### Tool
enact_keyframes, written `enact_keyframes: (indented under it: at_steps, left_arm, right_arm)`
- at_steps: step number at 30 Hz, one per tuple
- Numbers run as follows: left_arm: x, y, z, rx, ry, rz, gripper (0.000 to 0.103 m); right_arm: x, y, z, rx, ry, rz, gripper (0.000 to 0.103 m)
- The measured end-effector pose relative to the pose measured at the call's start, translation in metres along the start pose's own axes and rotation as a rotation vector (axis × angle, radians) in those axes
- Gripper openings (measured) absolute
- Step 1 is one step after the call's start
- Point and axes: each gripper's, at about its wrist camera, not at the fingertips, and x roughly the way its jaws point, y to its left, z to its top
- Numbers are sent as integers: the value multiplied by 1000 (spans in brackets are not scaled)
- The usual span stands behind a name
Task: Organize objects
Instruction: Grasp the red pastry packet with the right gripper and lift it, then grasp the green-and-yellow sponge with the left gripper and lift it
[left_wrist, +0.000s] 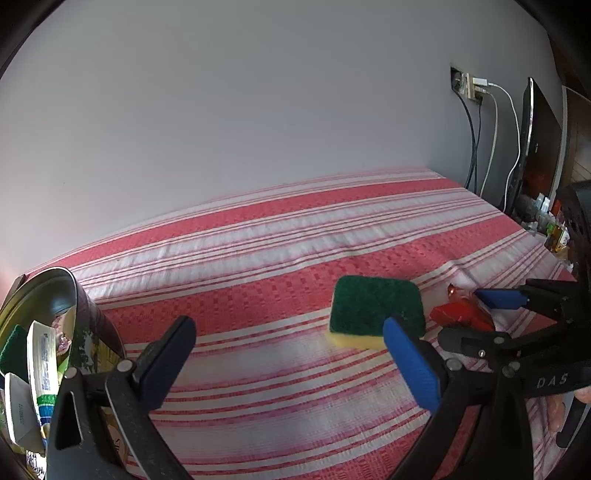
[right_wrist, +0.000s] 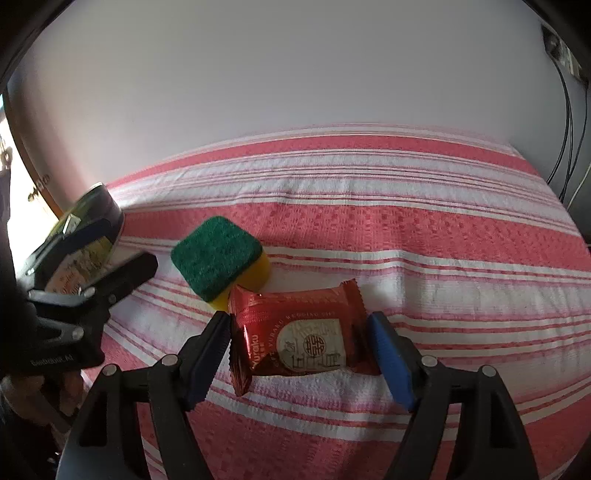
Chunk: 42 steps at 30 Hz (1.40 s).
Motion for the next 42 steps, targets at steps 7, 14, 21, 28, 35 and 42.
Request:
enact_keyframes:
  at_steps: [7,14,21,28,35,42]
  left_arm:
    - [0,1,-1,-6,-1,-8,103]
    - [-1,1,-3,-10,-4,-7,103]
    - [2,-15,-2,57,-1,1,103]
    - [23,-42,3,158,53,-61,103]
    - [46,-39,7,106,163,-132,102]
    - [46,-50,4,157,173,-150,99]
  right_arm:
    - [3,8,1,-34,11,-33,77]
    - [5,22,0,-107,11,-94,59]
    - [-8,21,-1,-72,-59,-180,57]
    - [-19,3,-2,53,-106,-251,57]
    - [-18,1,-2,64,-95,-251,57]
    - [-15,-2,-3,92,-83,-253,57]
